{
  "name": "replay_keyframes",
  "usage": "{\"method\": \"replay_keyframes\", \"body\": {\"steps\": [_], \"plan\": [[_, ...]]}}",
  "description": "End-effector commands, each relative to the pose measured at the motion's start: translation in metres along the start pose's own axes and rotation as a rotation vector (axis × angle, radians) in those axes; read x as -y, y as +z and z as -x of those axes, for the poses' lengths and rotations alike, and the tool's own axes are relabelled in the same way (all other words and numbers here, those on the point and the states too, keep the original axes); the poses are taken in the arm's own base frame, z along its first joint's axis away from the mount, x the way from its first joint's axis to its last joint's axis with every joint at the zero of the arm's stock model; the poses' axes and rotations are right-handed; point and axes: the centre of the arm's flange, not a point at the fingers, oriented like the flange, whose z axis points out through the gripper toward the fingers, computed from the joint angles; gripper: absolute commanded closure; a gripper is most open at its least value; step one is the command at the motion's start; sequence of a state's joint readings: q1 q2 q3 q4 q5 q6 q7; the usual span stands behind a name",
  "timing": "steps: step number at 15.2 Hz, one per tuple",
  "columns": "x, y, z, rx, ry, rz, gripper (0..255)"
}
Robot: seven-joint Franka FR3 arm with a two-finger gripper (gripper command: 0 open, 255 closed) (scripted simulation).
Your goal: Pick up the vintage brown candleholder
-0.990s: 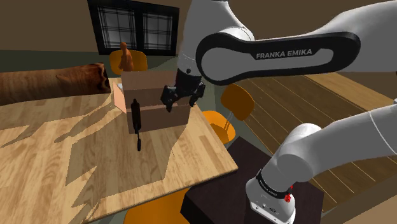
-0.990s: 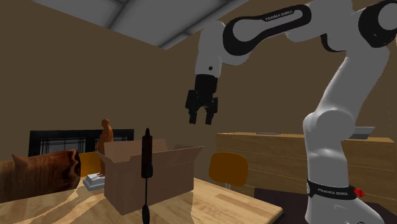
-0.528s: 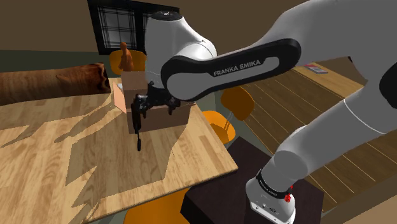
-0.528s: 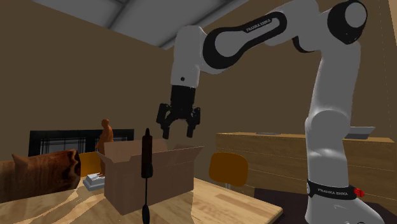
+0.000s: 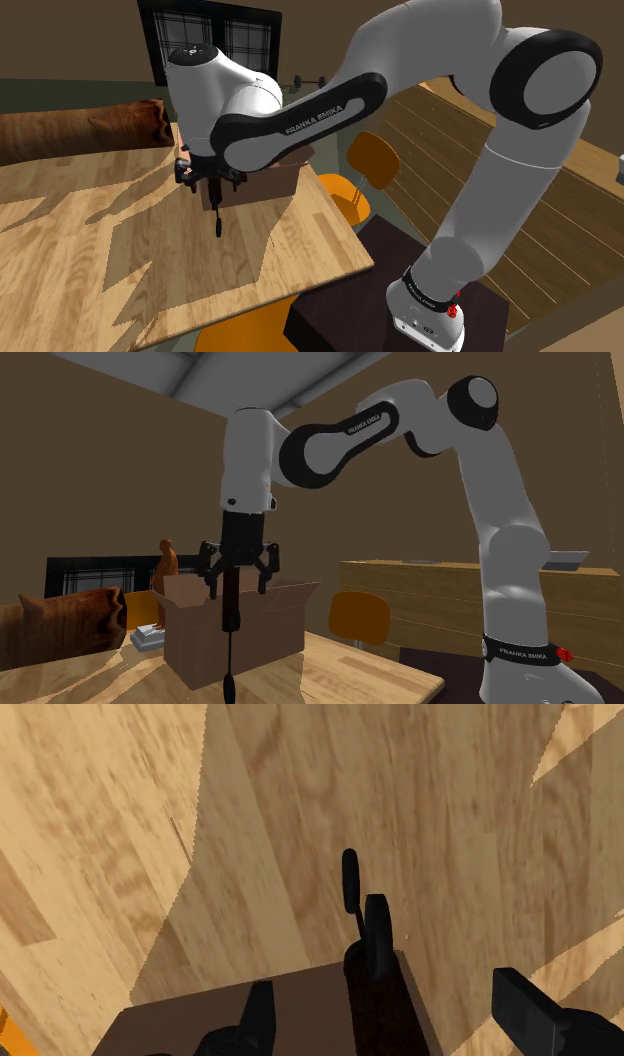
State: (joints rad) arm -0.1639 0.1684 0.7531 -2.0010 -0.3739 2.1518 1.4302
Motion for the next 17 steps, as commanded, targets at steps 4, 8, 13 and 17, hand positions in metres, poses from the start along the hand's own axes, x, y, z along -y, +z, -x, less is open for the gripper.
{"method": "replay_keyframes", "body": {"steps": [4, 8, 13, 17], "plan": [[0.006, 0.026, 0.003, -0.004, 0.012, 0.003, 0], [0.006, 0.039, 0.006, -0.004, 0.012, 0.003, 0], [0.005, 0.040, 0.007, -0.004, 0.012, 0.003, 255], [0.005, 0.040, 0.007, -0.004, 0.012, 0.003, 255]]}}
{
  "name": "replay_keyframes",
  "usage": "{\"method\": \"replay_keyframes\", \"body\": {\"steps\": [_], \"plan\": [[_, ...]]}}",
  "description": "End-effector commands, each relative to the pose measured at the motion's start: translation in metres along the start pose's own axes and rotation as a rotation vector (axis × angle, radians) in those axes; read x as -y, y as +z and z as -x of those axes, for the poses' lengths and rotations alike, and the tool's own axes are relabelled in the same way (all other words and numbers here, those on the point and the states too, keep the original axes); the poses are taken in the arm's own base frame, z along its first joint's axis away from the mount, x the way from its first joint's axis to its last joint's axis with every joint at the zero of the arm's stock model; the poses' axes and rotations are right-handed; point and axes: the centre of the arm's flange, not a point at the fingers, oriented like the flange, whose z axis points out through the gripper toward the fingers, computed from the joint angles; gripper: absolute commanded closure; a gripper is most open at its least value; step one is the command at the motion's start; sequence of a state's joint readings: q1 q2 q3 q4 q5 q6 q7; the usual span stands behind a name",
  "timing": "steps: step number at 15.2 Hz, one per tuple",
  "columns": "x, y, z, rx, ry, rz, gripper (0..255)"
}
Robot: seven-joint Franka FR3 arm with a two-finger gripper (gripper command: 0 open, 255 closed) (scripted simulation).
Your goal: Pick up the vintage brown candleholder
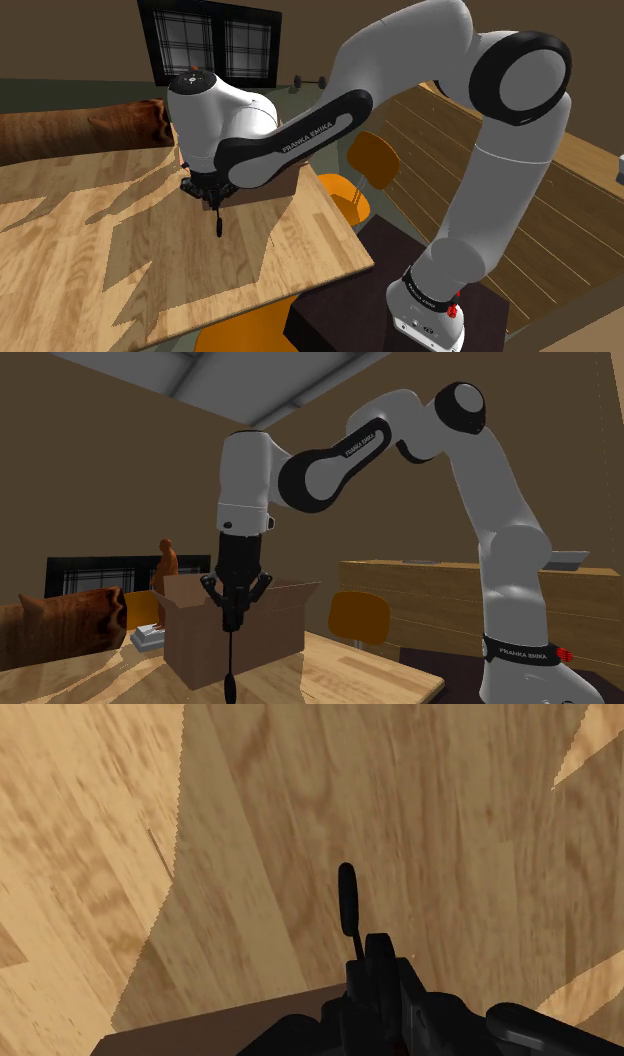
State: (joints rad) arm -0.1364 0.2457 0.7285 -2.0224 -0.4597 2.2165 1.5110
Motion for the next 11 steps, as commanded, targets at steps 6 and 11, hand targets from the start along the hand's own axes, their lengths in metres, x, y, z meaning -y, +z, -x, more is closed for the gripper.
{"method": "replay_keyframes", "body": {"steps": [6, 11], "plan": [[0.000, -0.026, -0.007, 0.000, 0.000, 0.001, 255], [0.000, -0.052, -0.012, 0.000, 0.000, 0.001, 255]]}}
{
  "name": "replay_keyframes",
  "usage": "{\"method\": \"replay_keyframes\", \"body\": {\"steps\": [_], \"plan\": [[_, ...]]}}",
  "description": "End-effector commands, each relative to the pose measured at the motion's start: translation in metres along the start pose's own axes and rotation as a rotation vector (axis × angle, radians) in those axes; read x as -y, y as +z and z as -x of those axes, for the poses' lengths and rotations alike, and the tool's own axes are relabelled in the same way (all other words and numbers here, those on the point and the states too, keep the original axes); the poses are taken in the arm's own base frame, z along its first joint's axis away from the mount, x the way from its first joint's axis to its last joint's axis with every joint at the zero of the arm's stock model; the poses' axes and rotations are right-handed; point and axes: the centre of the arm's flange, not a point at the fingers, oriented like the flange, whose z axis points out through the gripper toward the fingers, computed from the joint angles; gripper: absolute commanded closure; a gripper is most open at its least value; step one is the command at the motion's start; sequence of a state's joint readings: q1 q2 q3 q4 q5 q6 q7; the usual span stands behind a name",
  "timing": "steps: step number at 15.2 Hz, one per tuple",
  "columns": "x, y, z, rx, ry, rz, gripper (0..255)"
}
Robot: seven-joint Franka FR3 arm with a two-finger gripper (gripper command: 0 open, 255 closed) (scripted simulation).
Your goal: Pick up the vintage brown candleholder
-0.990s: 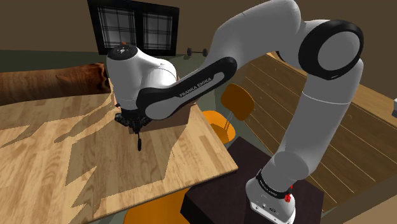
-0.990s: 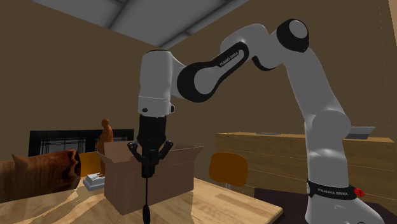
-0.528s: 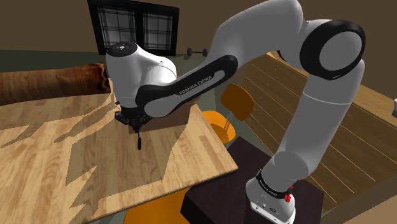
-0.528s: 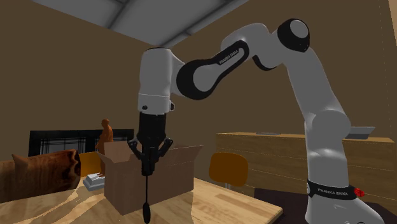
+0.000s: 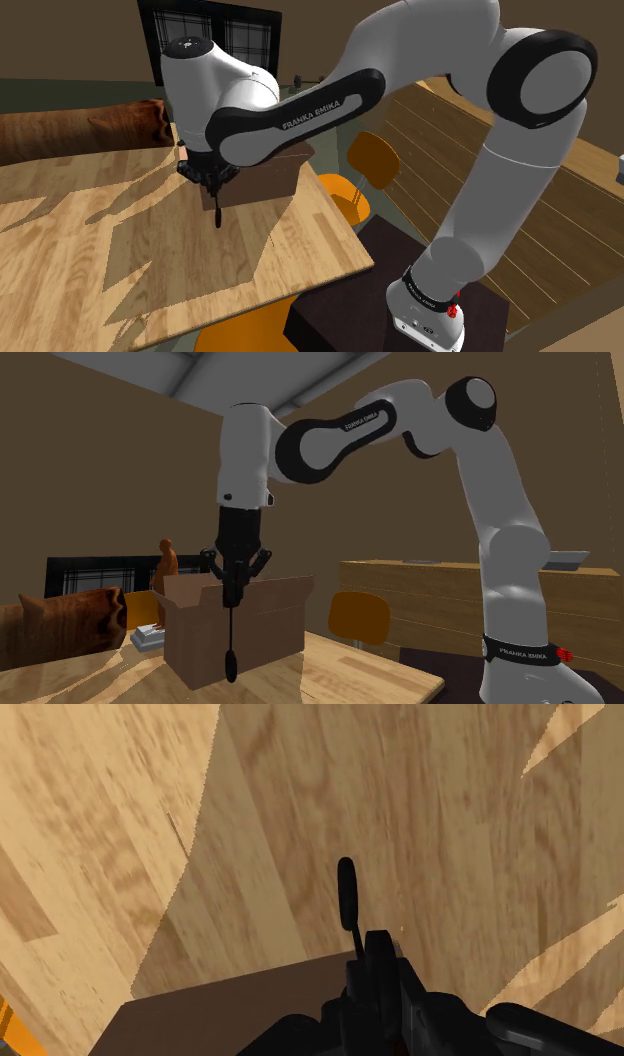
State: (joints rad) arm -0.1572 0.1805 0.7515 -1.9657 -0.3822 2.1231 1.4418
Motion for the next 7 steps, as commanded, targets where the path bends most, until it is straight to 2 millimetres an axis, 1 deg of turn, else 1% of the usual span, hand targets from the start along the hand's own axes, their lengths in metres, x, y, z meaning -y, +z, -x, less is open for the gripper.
{"method": "replay_keyframes", "body": {"steps": [1, 5, 7], "plan": [[0.000, -0.010, -0.001, 0.000, 0.000, 0.000, 255], [0.000, -0.031, -0.006, 0.000, 0.000, 0.000, 255], [0.000, -0.031, -0.006, 0.000, 0.000, 0.000, 255]]}}
